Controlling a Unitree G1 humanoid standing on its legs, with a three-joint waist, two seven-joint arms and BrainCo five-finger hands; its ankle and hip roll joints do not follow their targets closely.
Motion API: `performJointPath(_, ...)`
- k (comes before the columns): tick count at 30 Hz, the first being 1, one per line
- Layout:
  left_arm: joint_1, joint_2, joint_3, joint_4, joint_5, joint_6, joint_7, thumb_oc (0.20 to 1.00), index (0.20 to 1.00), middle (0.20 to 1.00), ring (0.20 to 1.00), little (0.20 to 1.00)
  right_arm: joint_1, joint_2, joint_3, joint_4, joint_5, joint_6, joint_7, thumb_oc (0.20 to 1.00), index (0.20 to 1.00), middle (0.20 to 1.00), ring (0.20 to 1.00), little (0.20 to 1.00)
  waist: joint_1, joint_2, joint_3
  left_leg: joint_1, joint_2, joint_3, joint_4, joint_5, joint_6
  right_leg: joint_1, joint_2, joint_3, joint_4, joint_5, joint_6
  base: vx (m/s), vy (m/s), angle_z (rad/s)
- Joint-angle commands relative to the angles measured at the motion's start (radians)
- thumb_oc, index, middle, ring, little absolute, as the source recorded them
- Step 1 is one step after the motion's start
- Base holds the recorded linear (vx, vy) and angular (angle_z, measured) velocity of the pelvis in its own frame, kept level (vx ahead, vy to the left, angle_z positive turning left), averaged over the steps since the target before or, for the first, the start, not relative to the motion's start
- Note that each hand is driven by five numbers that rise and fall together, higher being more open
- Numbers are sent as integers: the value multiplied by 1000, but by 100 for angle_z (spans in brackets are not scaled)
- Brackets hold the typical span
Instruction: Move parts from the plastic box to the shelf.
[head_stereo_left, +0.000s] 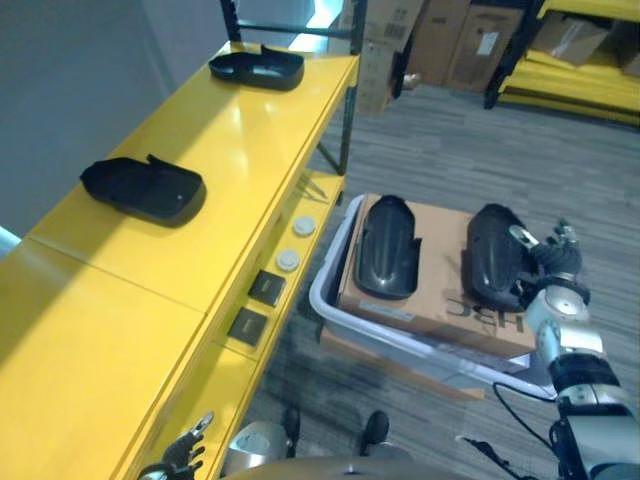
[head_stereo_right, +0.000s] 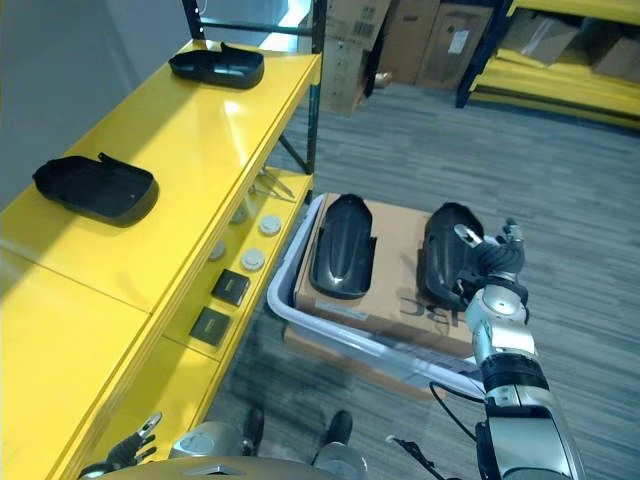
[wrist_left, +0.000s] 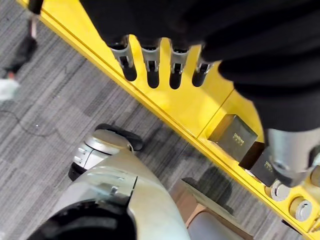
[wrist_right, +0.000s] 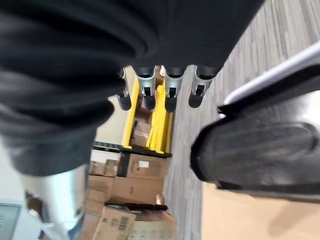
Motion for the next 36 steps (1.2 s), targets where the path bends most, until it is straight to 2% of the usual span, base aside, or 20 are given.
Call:
performJointPath(1,-13,61,-18,2,12,-5,9,1000,1000,1000,1000,1000,-80,-72,42,-19,39,12,-33,1000,1000,1000,1000,1000,40,11,59,-151,-3,-53,80,27,-24,-44,-26,80,112,-85,52,-20,14,15)
performJointPath(4,-13,61,-20,2,8,-5,10,1000,1000,1000,1000,1000,-83,-73,42,-14,45,17,-35,1000,1000,1000,1000,1000,40,12,61,-149,-3,-53,78,27,-24,-44,-27,80,111,-84,52,17,6,12)
performJointPath(5,-5,56,-36,19,-9,-26,9,1000,1000,1000,1000,1000,-119,-83,39,79,20,63,-90,1000,1000,1000,1000,1000,52,18,58,-131,-1,-52,47,25,-18,-32,-29,74,93,-85,54,39,6,0)
performJointPath(9,-13,55,-50,22,-13,-40,15,1000,1000,1000,1000,1000,-167,-119,72,117,-44,75,-132,1000,1000,1000,1000,1000,61,20,55,-139,0,-55,19,39,-15,-44,-29,62,84,-82,57,1,-17,5)
performJointPath(13,-28,70,-59,13,-25,-40,3,1000,1000,1000,1000,1000,-213,-174,105,151,-84,48,-164,1000,1000,1000,1000,1000,66,26,66,-165,2,-59,16,45,-16,-69,-29,48,93,-88,54,-51,-47,15)
performJointPath(14,-32,77,-65,10,-32,-41,2,1000,1000,1000,1000,1000,-231,-190,115,158,-59,10,-187,1000,1000,1000,1000,1000,67,29,74,-175,3,-61,18,47,-17,-80,-28,45,98,-89,53,-62,-50,8)
performJointPath(15,-33,78,-66,10,-34,-41,2,1000,1000,1000,1000,1000,-235,-192,117,159,-55,9,-192,1000,1000,1000,1000,1000,67,29,75,-177,3,-62,18,47,-17,-82,-27,45,99,-90,53,-50,-47,4)
performJointPath(16,-36,82,-66,11,-37,-42,1,1000,1000,1000,1000,1000,-238,-197,115,156,-61,15,-199,1000,1000,1000,1000,1000,65,30,79,-183,4,-61,20,47,-18,-91,-27,44,104,-91,52,-62,-50,4)
performJointPath(17,-45,87,-67,11,-41,-43,-2,1000,1000,1000,1000,1000,-243,-211,117,167,-84,51,-203,1000,1000,1000,1000,1000,62,32,88,-197,4,-60,20,49,-17,-109,-26,44,111,-92,51,-79,-65,2)
performJointPath(19,-54,94,-71,9,-45,-49,-5,1000,1000,1000,1000,1000,-253,-229,125,186,-78,43,-192,1000,1000,1000,1000,1000,60,30,98,-211,6,-59,23,50,-18,-127,-24,44,118,-92,49,-79,-75,0)
performJointPath(23,-77,108,-83,-3,-60,-51,-13,1000,1000,1000,1000,1000,-290,-263,158,229,-113,68,-211,1000,1000,1000,1000,1000,54,33,118,-236,9,-57,28,52,-17,-160,-18,47,131,-93,45,-60,-70,0)
performJointPath(29,-101,117,-105,-16,-84,-64,-15,1000,1000,1000,1000,1000,-325,-295,190,273,-144,51,-282,1000,1000,1000,1000,1000,48,40,142,-264,10,-56,32,56,-15,-195,-11,47,140,-92,39,-52,-54,-1)
performJointPath(36,-114,133,-109,-43,-92,-52,-9,1000,1000,1000,1000,1000,-338,-326,202,268,-145,50,-265,1000,1000,1000,1000,1000,42,43,154,-275,13,-57,17,63,-17,-213,-3,48,131,-87,36,-31,-40,0)
